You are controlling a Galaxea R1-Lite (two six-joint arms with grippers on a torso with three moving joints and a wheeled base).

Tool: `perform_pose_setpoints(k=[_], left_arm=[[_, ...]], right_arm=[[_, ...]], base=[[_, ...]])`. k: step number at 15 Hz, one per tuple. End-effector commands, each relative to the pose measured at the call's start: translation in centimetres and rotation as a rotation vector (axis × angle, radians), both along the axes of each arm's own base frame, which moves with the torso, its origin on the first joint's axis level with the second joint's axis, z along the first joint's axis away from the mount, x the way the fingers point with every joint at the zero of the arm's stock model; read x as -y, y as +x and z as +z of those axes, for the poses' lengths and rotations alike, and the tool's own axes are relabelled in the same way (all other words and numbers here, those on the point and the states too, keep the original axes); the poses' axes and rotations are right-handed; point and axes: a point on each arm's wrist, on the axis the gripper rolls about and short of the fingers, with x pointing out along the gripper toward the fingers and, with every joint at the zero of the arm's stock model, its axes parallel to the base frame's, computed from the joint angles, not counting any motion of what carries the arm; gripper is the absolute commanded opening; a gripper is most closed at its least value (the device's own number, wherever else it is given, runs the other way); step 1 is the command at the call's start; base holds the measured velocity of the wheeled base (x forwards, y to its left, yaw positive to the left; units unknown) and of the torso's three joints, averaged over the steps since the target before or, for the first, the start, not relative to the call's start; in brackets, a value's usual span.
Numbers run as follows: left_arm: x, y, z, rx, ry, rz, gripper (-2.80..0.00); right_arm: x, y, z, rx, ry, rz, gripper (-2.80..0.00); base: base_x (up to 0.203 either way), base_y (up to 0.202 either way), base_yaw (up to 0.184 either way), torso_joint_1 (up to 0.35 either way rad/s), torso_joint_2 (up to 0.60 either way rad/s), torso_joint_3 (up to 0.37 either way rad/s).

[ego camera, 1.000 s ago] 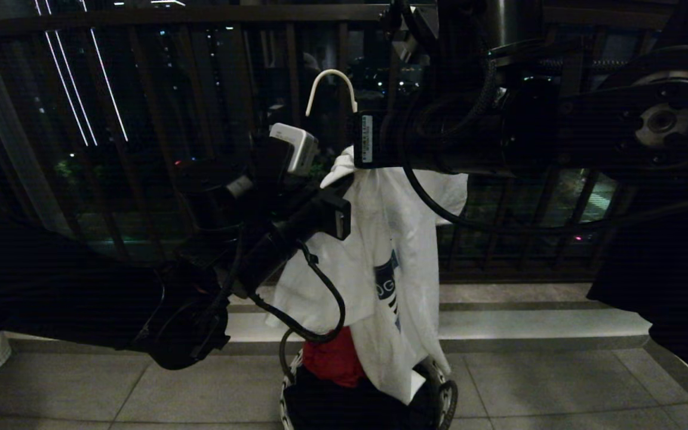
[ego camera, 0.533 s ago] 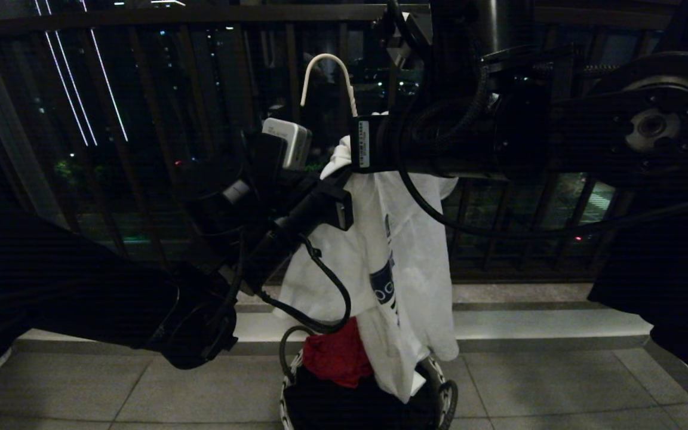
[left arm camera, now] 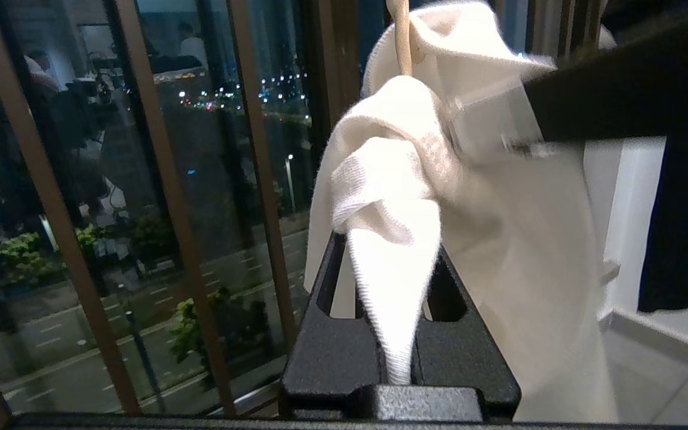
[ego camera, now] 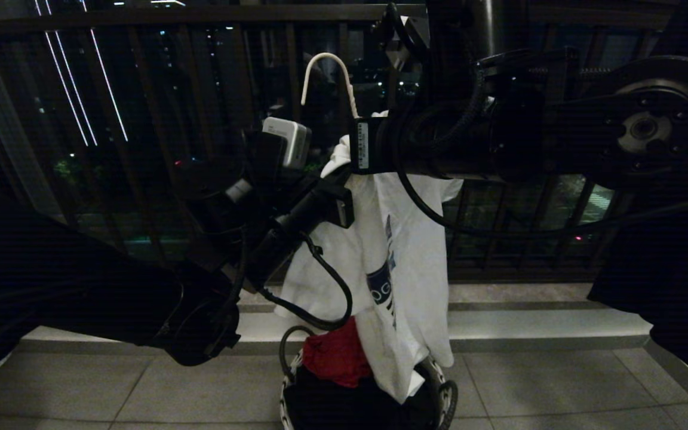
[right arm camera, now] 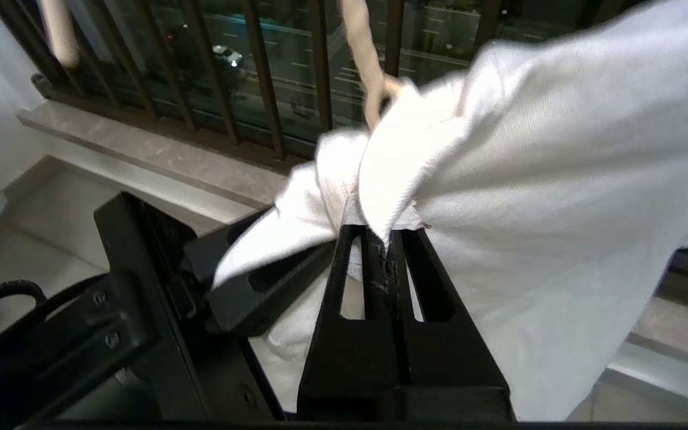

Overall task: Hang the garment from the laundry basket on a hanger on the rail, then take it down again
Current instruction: Hang the clothes on the clothes rack

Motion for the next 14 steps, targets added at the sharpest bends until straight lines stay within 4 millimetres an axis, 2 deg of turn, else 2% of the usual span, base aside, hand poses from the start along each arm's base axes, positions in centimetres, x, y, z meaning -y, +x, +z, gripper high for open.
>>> perform_pose_setpoints(k=[1, 6, 9, 10, 14], left_arm=[[-0.3, 0.1, 0.4, 0.012, -0.015, 0.006, -2.80], [-1.0, 0.3, 1.3, 0.032, -0.036, 0.023, -2.80], [-1.1, 0.2, 1.4, 0.033, -0.037, 0.025, -2.80], [-1.2, 0.2, 1.4, 0.034, -0.038, 0.025, -2.80], [-1.6, -0.7, 2.1, 0.014, -0.090, -0.011, -2.80]], right_arm=[[0.0, 0.0, -0.1, -0.004, -0.004, -0.001, 0.00], [0.7, -0.6, 0.4, 0.001, -0.009, -0.042, 0.00], [2.3, -2.2, 0.7, -0.007, -0.023, -0.062, 0.00], [3.0, -2.9, 0.7, -0.011, -0.029, -0.069, -2.80], [6.3, -6.1, 2.5, 0.002, -0.031, -0.095, -2.80]], base=[[0.000, 0.000, 0.000, 0.000, 0.00, 0.000], [0.000, 0.000, 0.000, 0.000, 0.00, 0.000], [0.000, 0.000, 0.000, 0.000, 0.00, 0.000], [0.000, 0.000, 0.000, 0.000, 0.00, 0.000], [0.000, 0.000, 0.000, 0.000, 0.00, 0.000]])
